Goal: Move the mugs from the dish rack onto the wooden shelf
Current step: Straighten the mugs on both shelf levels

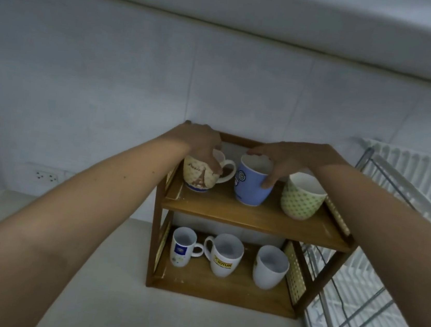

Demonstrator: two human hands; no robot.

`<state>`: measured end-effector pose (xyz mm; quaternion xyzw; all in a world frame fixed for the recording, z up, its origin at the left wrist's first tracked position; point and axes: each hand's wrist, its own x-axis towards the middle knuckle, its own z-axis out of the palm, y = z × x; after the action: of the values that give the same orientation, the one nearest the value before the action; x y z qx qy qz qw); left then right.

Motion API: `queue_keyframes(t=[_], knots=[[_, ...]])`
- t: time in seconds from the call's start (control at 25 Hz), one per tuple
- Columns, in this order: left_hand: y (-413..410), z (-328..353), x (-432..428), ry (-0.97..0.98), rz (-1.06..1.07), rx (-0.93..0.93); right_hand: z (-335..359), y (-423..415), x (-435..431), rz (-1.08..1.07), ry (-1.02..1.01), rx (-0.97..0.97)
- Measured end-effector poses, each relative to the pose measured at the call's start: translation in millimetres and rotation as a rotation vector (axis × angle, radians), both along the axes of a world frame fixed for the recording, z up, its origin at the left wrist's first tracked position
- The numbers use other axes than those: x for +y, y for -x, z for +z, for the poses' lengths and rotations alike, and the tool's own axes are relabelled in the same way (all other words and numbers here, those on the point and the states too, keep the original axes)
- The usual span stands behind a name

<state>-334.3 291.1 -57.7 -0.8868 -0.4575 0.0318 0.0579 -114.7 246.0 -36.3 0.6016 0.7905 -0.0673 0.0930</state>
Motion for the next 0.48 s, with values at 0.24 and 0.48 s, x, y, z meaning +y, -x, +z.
queue_keyframes(t=[0.24,0.48], knots=[[4.9,1.5,4.8,0.097,-0.064,-0.026,-8.5,3.2,-11.4,-0.081,-0.139,-0.050],[2.3,-1.8,7.5,0.083,-0.018,-0.016,-10.8,9.9,-16.0,-0.182,-0.090,-0.008]])
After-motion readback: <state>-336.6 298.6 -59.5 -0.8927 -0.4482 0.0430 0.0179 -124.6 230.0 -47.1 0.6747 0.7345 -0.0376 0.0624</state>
